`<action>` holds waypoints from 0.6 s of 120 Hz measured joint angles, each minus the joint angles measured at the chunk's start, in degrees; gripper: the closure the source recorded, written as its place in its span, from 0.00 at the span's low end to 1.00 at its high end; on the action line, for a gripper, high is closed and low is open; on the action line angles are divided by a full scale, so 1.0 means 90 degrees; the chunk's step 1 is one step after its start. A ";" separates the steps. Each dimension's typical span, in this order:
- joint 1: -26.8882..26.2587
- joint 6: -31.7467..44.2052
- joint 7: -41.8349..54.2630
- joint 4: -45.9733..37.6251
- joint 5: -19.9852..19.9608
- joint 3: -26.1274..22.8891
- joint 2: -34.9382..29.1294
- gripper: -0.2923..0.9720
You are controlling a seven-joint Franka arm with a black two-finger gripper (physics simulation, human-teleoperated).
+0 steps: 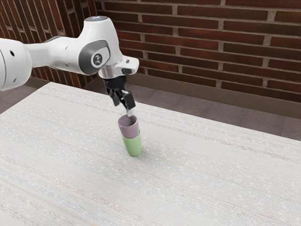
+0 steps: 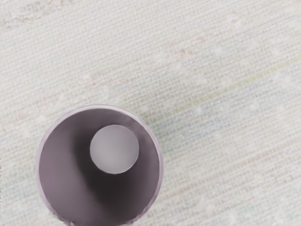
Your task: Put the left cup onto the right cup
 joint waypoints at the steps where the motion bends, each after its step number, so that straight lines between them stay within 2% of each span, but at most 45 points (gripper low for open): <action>1: 0.0003 -0.0018 0.0001 0.0005 -0.0011 0.0008 -0.0007 0.23; 25: -0.0002 -0.0398 0.0007 0.0350 -0.0136 0.0073 -0.0119 0.23; 72: -0.0006 -0.1243 -0.0059 0.0988 -0.0115 0.0078 -0.0372 0.23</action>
